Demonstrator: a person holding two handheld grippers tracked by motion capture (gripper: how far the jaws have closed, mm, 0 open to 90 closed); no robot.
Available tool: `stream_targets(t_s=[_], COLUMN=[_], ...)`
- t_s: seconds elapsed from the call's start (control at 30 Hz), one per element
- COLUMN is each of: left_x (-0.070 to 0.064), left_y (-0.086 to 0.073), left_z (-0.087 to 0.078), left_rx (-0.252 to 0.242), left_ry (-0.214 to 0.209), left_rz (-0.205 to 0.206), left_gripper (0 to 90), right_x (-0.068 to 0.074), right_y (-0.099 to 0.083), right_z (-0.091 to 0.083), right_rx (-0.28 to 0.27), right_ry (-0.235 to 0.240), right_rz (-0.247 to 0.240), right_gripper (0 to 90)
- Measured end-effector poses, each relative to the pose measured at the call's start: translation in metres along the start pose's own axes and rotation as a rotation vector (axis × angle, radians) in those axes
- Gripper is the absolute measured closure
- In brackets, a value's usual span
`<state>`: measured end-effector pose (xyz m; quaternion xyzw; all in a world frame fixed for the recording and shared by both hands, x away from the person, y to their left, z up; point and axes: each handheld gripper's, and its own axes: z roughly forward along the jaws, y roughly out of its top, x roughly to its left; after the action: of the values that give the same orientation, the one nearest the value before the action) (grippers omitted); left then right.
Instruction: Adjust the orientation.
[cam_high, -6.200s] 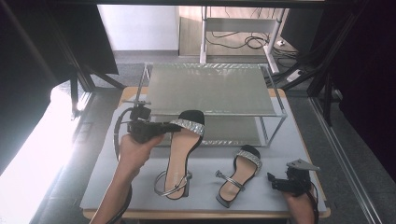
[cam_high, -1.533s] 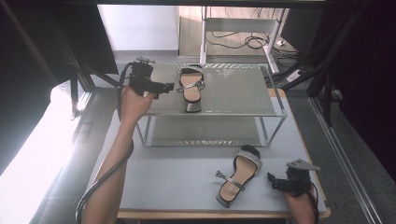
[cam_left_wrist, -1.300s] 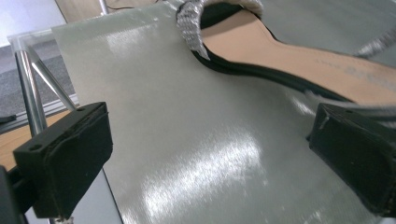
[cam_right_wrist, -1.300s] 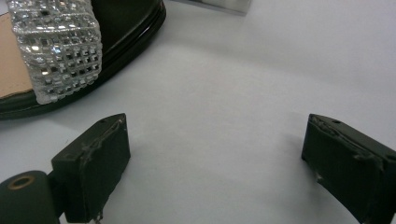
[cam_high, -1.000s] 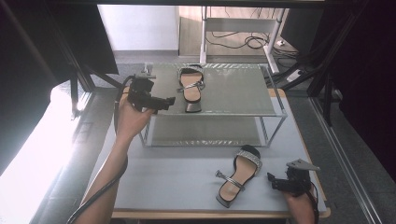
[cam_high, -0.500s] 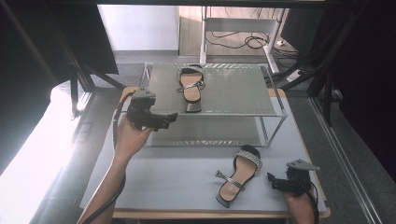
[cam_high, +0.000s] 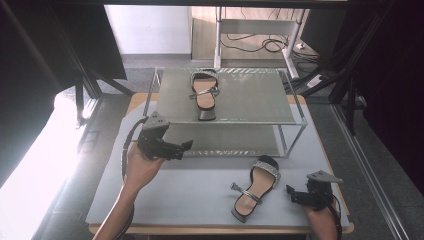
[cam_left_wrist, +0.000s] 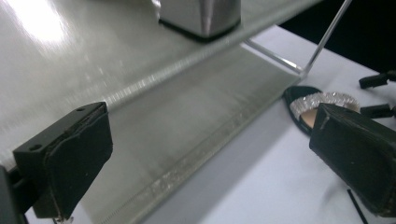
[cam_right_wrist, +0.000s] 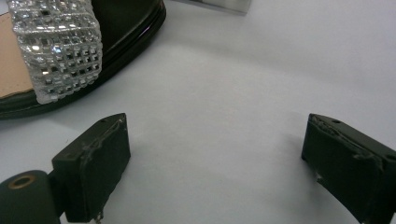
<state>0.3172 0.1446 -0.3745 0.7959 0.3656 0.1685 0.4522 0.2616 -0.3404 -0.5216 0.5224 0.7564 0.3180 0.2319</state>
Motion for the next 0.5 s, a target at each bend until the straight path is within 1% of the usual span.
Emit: stream_targets(t_s=[0.03, 0.07, 0.1, 0.13, 0.2, 0.3, 0.33, 0.37, 0.4, 0.43, 0.47, 0.5], left_x=[0.000, -0.001, -0.002, -0.002, -0.003, -0.004, -0.004, -0.004, -0.005, -0.005, -0.005, -0.007], left_y=[0.000, -0.008, -0.012, -0.012, -0.022, -0.033, -0.041, -0.041, -0.044, -0.051, -0.051, -0.058], left_z=[0.000, 0.002, 0.003, 0.003, 0.005, 0.007, 0.008, 0.008, 0.009, 0.012, 0.012, 0.014], left_rx=[0.000, 0.004, 0.004, 0.004, 0.003, 0.011, 0.026, 0.026, 0.029, 0.037, 0.037, 0.039], left_ry=[0.000, -0.016, -0.026, -0.026, -0.034, -0.027, -0.020, -0.020, -0.020, -0.019, -0.019, -0.015], left_rz=[0.000, -0.004, -0.009, -0.009, -0.022, -0.032, -0.033, -0.033, -0.039, -0.041, -0.041, -0.044], left_gripper=[0.0, 0.0, 0.0, 0.0, 0.0, 0.0, 0.0, 0.0, 0.0, 0.0, 0.0, 0.0], right_x=[0.000, 0.000, 0.000, 0.000, 0.000, 0.001, 0.000, 0.000, 0.000, 0.000, 0.000, -0.001], right_y=[0.000, 0.000, 0.000, 0.000, 0.000, 0.001, 0.000, 0.001, 0.001, 0.001, 0.001, 0.001], right_z=[0.000, 0.000, 0.000, 0.000, 0.000, -0.001, -0.001, -0.001, -0.001, 0.000, 0.000, 0.000], right_rx=[0.000, 0.004, 0.004, 0.005, 0.003, 0.003, 0.002, 0.003, 0.003, 0.005, 0.005, 0.004], right_ry=[0.000, 0.003, 0.003, 0.003, 0.003, -0.003, 0.000, 0.002, 0.002, 0.005, 0.005, 0.006], right_rz=[0.000, 0.001, 0.002, 0.003, 0.005, 0.002, 0.005, 0.008, 0.008, 0.008, 0.008, 0.010], right_gripper=[7.4, 7.4, 7.5, 7.5, 7.6, 7.8, 7.8, 7.8, 7.8, 7.5, 7.5, 7.4])
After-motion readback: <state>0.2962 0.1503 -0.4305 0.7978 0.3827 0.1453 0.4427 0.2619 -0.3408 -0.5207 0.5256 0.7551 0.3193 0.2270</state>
